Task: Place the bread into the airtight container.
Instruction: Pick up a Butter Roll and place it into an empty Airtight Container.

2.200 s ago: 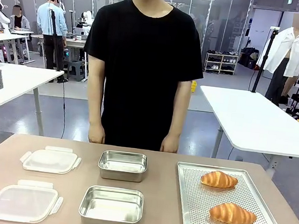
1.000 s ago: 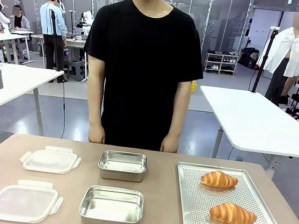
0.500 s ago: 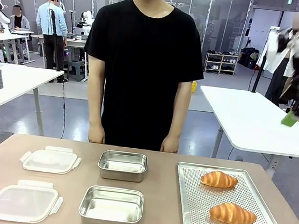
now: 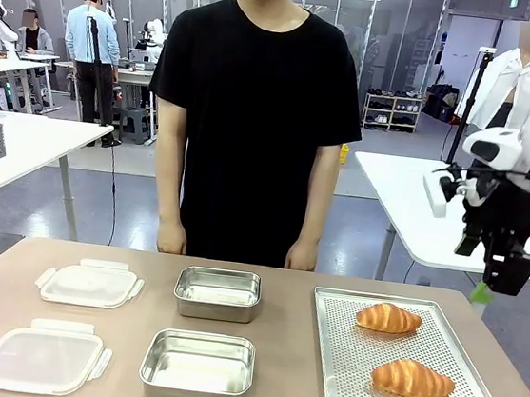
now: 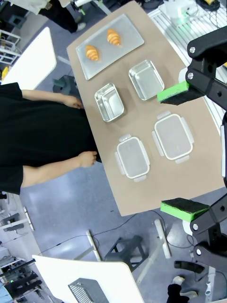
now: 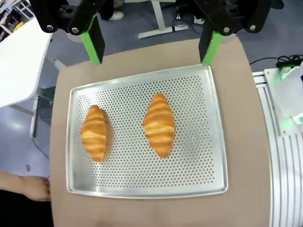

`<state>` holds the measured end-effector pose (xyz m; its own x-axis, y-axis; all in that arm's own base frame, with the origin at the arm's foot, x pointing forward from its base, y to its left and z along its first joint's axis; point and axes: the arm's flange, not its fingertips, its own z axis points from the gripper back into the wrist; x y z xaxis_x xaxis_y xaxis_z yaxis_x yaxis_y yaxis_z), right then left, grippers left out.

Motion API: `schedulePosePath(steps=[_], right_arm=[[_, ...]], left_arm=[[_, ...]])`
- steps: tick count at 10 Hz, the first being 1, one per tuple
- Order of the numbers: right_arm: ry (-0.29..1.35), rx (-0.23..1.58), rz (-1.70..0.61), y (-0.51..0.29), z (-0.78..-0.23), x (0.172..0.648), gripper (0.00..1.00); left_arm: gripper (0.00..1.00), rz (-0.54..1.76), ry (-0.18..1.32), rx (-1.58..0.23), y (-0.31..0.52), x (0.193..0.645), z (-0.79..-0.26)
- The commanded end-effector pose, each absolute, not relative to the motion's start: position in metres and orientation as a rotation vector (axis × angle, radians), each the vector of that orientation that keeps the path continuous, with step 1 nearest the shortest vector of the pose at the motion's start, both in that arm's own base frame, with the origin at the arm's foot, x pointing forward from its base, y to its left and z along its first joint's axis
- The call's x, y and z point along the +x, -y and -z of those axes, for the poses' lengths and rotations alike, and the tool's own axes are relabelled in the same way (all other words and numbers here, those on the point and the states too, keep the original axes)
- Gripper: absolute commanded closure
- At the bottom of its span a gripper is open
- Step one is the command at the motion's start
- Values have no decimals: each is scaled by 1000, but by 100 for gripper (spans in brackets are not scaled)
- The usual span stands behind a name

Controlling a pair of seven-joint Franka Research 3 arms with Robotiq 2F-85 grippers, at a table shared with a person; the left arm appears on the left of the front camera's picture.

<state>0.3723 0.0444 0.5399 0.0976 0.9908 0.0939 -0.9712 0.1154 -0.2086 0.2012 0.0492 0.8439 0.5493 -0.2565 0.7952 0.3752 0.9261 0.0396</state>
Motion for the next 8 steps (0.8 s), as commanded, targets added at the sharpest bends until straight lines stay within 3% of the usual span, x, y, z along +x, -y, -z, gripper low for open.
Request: schedulePosePath(steps=[1,8], right_arm=[[251,-57,-1462,-44,-513,382,0],[212,-79,-1415,-44,-413,412,0]], left_arm=[[0,378,917,-141,-50,200,-845],[0,378,917,-141,-50,200,-845]])
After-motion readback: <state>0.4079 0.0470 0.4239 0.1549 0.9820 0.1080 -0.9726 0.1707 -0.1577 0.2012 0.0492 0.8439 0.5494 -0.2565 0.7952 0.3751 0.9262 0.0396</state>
